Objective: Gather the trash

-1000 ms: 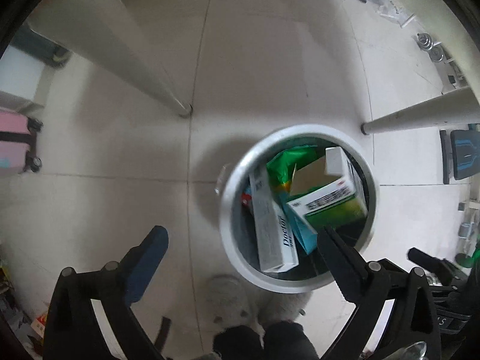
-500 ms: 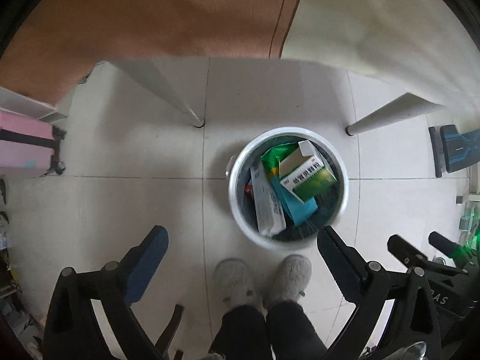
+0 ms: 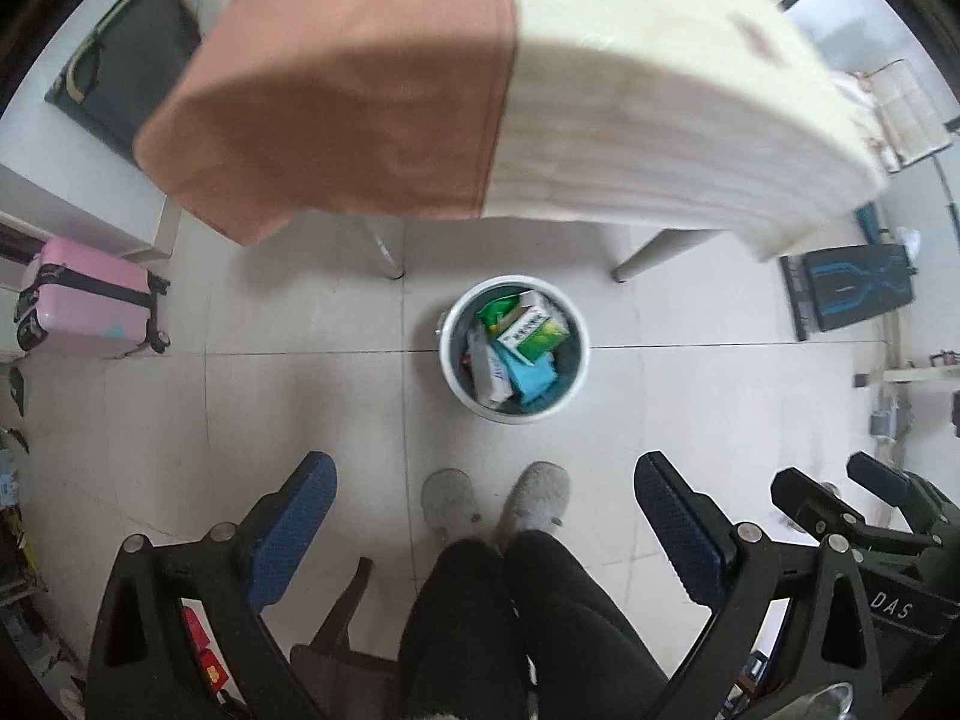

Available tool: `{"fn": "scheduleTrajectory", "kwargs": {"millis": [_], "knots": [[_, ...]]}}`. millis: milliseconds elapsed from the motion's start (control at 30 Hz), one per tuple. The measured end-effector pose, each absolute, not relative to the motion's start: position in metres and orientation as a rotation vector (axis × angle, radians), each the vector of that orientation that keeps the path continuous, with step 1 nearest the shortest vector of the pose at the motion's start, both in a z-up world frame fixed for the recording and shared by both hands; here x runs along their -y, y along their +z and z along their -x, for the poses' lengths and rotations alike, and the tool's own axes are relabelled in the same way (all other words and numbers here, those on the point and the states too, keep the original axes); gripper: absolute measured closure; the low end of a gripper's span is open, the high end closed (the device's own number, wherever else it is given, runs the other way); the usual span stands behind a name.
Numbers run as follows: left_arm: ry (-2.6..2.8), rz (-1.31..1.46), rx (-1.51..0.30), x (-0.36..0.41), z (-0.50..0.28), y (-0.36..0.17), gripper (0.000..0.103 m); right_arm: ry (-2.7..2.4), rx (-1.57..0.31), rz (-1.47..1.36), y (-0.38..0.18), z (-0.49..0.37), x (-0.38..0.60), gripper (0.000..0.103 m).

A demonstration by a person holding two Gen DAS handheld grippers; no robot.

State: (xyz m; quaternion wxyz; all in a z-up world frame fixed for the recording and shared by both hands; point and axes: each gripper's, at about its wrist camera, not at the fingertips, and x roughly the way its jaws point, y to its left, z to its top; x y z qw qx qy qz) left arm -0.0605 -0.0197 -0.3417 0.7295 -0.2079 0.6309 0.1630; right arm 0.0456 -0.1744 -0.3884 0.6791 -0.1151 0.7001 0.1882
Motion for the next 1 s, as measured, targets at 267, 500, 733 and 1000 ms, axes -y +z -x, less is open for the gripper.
{"fn": "scheduleTrajectory", "kwargs": {"millis": [267, 500, 733, 1000], "knots": [[0.267, 0.494, -1.282, 0.037, 0.083, -0.235, 0.001, 0.52, -1.523, 0.201, -0.255, -0.031, 0.198, 0.0], [0.202, 0.564, -1.206, 0.034, 0.101, -0.175, 0.001, 0.606, -1.491, 0.147, -0.164, -0.016, 0.204, 0.0], [0.149, 0.601, -1.146, 0.037, 0.115, -0.134, 0.001, 0.695, -1.476, 0.072, -0.104, -0.005, 0.205, 0.0], [0.132, 0.619, -1.113, 0.04, 0.122, -0.109, 0.0, 0.74, -1.452, 0.089, -0.079, 0.002, 0.2, 0.0]]}}
